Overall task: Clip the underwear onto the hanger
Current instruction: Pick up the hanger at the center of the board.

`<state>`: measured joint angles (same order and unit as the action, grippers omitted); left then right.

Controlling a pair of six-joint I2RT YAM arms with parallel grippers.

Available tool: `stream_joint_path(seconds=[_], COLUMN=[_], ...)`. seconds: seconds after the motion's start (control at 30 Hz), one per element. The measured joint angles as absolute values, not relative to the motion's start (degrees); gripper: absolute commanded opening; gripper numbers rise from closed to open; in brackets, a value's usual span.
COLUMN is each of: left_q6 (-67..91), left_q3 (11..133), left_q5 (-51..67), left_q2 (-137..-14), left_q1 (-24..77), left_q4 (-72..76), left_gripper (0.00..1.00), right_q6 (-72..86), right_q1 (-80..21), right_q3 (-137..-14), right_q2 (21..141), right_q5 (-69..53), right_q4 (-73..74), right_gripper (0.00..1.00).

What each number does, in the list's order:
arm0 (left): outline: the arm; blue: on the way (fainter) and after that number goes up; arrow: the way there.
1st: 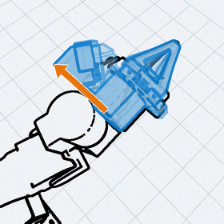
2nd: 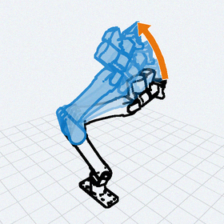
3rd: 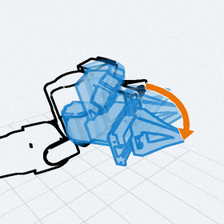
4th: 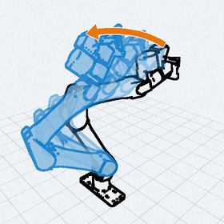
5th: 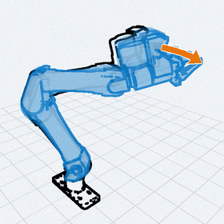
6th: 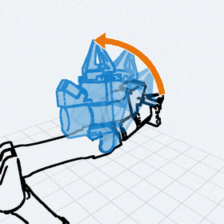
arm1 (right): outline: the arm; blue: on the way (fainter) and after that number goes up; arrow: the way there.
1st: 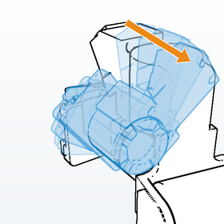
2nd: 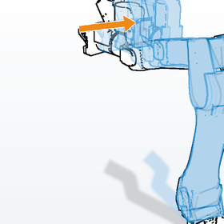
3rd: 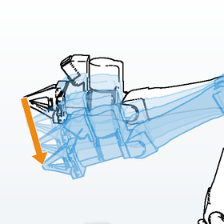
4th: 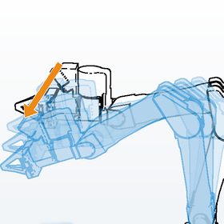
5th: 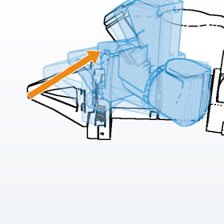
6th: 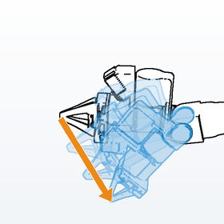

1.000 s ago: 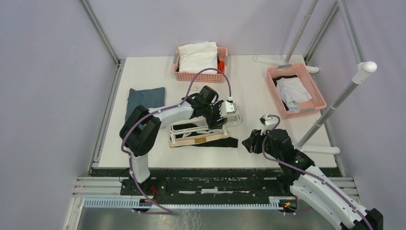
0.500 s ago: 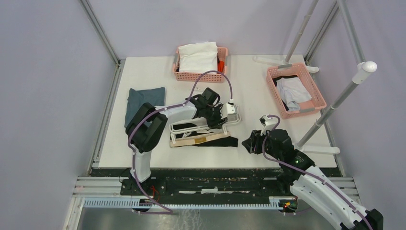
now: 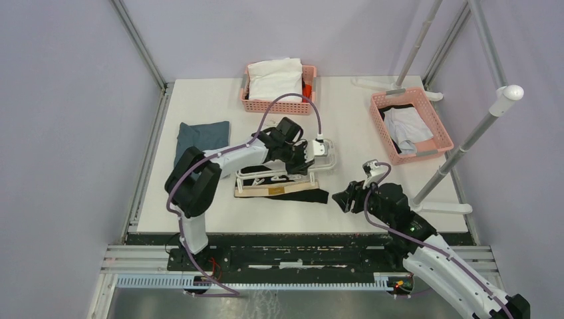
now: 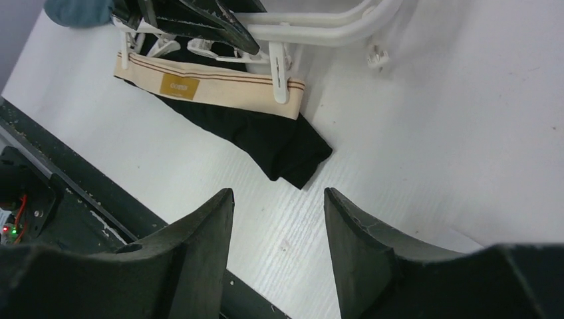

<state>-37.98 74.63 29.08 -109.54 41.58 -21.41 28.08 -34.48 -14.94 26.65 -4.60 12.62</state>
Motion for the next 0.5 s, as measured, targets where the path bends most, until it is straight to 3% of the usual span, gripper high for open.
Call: stream_joint_path(seconds=[0.5], left_q6=[-38.68], left_q3=[72.42], left_q5=[35.27], left_q2=[-94.89], left_q1=[41.58], left_q4=[-23.83], left_gripper=[0.04], right_q6=[24.03], right_q1=[-34.48], right_q3=[-9.39], right_q2=[29.87], right_q5=[-14.04], right_q4=[-12.23], right_gripper=[0.65])
